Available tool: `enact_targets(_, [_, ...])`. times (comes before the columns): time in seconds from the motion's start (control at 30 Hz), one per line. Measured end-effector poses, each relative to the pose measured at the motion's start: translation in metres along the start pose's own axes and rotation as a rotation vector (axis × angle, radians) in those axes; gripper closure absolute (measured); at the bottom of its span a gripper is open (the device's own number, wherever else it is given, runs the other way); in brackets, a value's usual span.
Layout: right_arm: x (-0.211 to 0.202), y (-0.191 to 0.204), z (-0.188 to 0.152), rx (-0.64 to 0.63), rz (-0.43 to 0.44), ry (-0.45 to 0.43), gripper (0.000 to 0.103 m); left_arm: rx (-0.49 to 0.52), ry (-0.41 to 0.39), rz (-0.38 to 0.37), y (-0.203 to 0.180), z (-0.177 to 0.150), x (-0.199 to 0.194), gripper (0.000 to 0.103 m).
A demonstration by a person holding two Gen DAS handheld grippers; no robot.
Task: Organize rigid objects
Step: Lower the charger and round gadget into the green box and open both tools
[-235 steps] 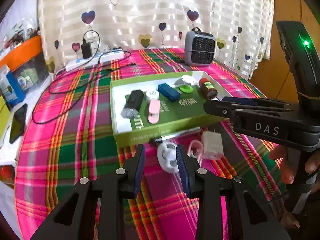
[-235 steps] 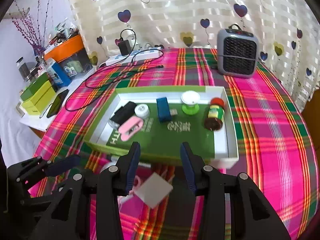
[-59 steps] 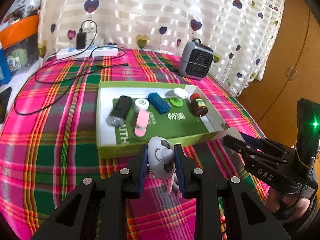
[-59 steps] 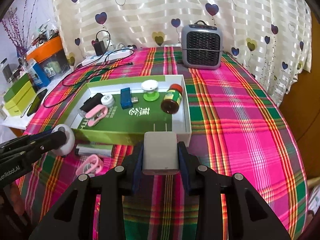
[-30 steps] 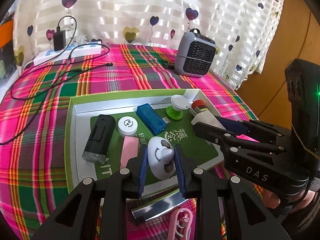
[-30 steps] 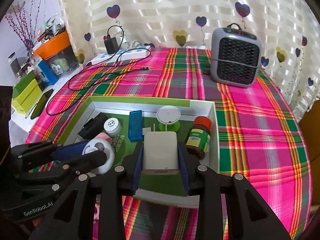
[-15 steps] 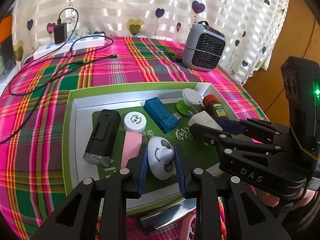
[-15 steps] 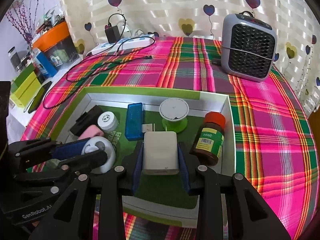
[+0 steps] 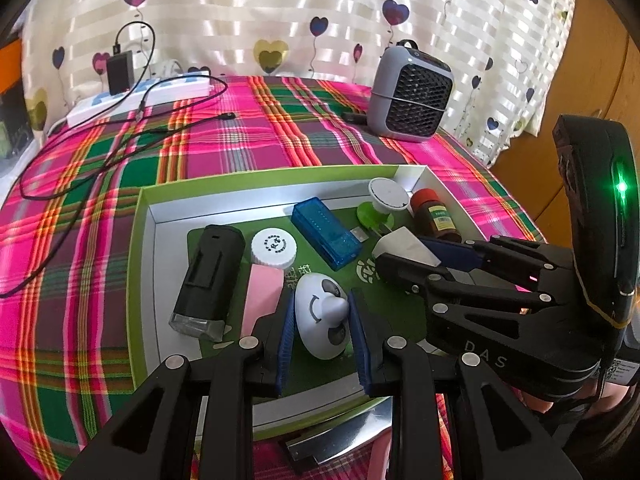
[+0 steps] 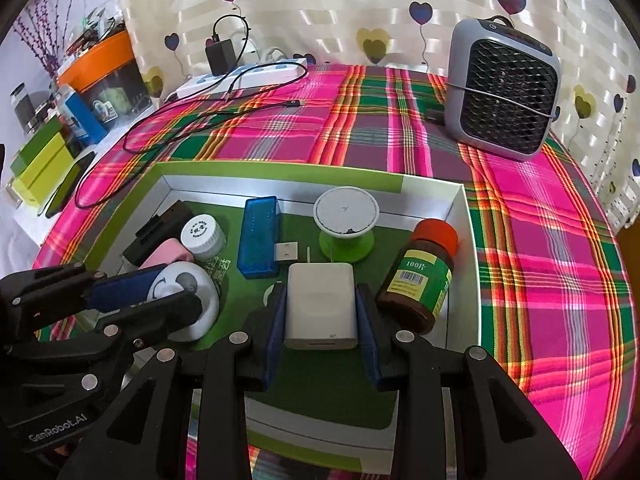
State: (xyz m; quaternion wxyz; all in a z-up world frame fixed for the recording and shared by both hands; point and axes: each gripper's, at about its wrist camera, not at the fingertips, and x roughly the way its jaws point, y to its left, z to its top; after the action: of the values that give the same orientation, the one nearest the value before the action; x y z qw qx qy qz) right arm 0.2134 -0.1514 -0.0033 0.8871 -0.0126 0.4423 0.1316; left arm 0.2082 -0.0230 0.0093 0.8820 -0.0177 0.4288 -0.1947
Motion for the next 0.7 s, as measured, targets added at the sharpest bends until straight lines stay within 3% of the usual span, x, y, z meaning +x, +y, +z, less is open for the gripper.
enact_targets(0.7, [0.0015, -0.0005, 0.0017, 0.009, 0.005, -0.003, 0.068, 0.021, 0.007, 0.018, -0.0039, 0.0005, 0.0007, 0.077])
